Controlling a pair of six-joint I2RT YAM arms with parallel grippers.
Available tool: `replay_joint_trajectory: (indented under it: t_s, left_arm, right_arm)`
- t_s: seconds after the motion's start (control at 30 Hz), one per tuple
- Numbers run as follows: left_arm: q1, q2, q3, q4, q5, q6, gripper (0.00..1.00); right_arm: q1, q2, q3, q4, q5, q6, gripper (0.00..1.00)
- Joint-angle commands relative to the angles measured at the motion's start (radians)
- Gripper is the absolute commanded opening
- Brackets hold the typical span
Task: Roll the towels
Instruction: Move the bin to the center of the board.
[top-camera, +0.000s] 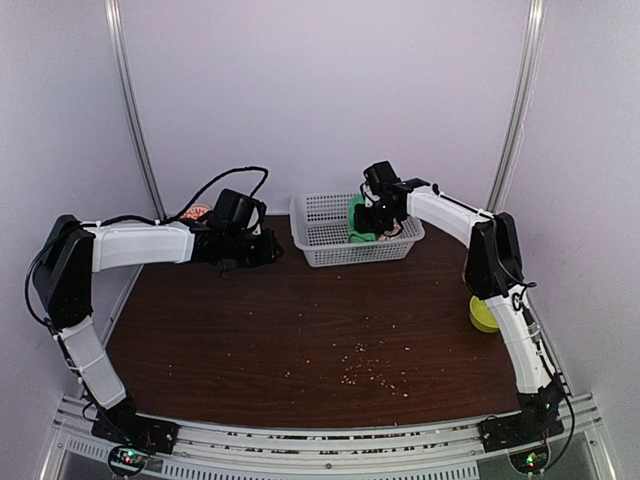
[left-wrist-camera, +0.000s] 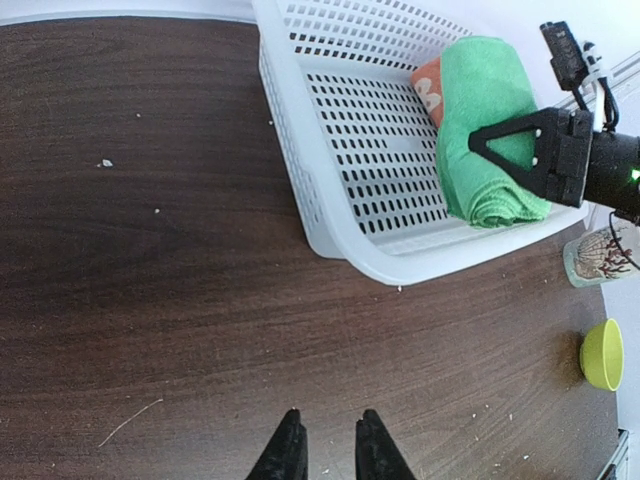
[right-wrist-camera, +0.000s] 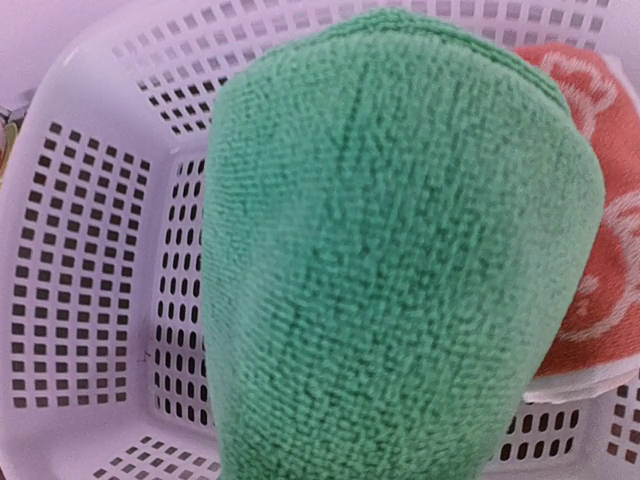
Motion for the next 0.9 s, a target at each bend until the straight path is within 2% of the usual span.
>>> replay_joint_trajectory:
  t_s: [0.0, 0.33, 0.63, 0.77, 0.87]
  left_arm:
    - [0.012, -0.019, 0.016, 0.038, -0.006, -0.007, 0.19]
    - [0.018, -0.053, 0.008, 0.031, -0.001, -0.007, 0.19]
    - [0.019, -0.119, -0.065, 0.039, 0.006, -0.018, 0.19]
    - [0.019, -0.158, -0.114, 0.05, 0.004, -0.025, 0.19]
    - [0.02, -0.19, -0.148, 0.059, -0.006, -0.033, 0.19]
  right_arm:
    - [0.016, -0.074, -0.052, -0.041, -0.052, 0.014, 0.0]
    - [0.046, -0.242, -0.284, -0.008, -0.089, 0.065, 0.0]
    - [0.128, -0.485, -0.738, 0.112, -0.086, 0.126, 0.0]
    - [0.15, -0.549, -0.824, 0.125, -0.068, 0.133, 0.0]
    - [0.143, -0.562, -0.768, 0.1, -0.01, 0.11, 0.0]
